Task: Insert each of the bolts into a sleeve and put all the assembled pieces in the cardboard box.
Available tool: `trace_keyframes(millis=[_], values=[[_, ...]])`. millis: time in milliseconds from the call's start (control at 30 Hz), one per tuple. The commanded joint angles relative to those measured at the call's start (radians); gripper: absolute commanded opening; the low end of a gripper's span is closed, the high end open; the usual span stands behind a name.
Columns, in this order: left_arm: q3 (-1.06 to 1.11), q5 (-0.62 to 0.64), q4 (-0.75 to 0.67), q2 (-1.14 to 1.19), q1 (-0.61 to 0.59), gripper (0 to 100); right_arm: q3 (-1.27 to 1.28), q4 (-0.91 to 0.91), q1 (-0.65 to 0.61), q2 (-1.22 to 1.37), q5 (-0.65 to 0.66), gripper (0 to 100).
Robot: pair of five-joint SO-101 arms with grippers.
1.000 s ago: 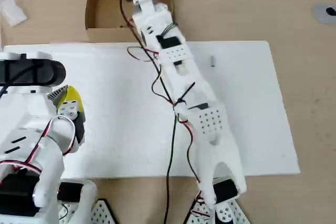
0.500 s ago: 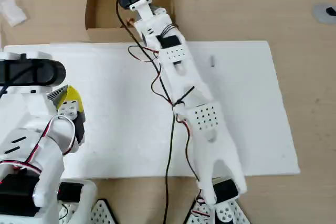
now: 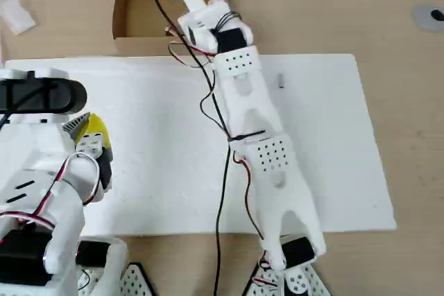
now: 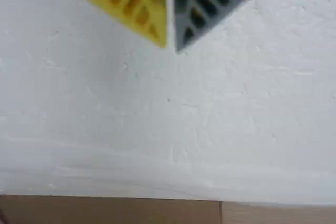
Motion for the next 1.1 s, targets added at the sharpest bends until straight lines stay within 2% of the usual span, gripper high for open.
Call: trace_keyframes(millis=[0, 67, 133, 167, 200, 367, 567, 700, 867, 967, 1067], values=[[-0.002, -0.021, 0.021, 0.002, -0.003, 0, -0.268, 0.247, -0.008, -0.019, 0.002, 23.1], [0.008, -0.068, 0.046, 0.005, -0.003, 0, -0.249, 0.338, -0.010, -0.059, 0.000, 14.8], [0.034, -0.094, 0.054, 0.002, -0.011, 0, -0.254, 0.448, -0.012, -0.153, -0.040, 2.1], [0.043, -0.098, 0.060, 0.001, -0.012, 0, -0.249, 0.497, -0.012, -0.199, -0.072, 0.6], [0.051, -0.101, 0.061, 0.001, -0.012, 0, -0.248, 0.545, -0.012, -0.237, -0.103, 2.7], [0.066, -0.097, 0.061, -0.073, -0.011, 0, -0.242, 0.790, -0.008, -0.420, -0.181, 0.9], [0.227, -0.101, 0.048, -0.242, -0.009, 0, -0.111, 0.784, 0.054, -0.651, -0.221, 0.9], [0.367, -0.101, 0.009, -0.374, -0.012, 0, 0.219, 0.784, 0.061, -0.877, -0.288, 0.9], [0.519, -0.101, -0.044, -0.561, -0.012, 0, 0.816, 0.779, 0.061, -1.231, -0.374, 0.9], [0.560, -0.101, -0.051, -0.570, -0.012, 0, 1.165, 0.770, 0.067, -1.422, -0.387, 0.9], [0.578, -0.101, -0.054, -0.564, -0.012, 0, 1.484, 0.686, 0.102, -1.595, -0.387, 0.9]])
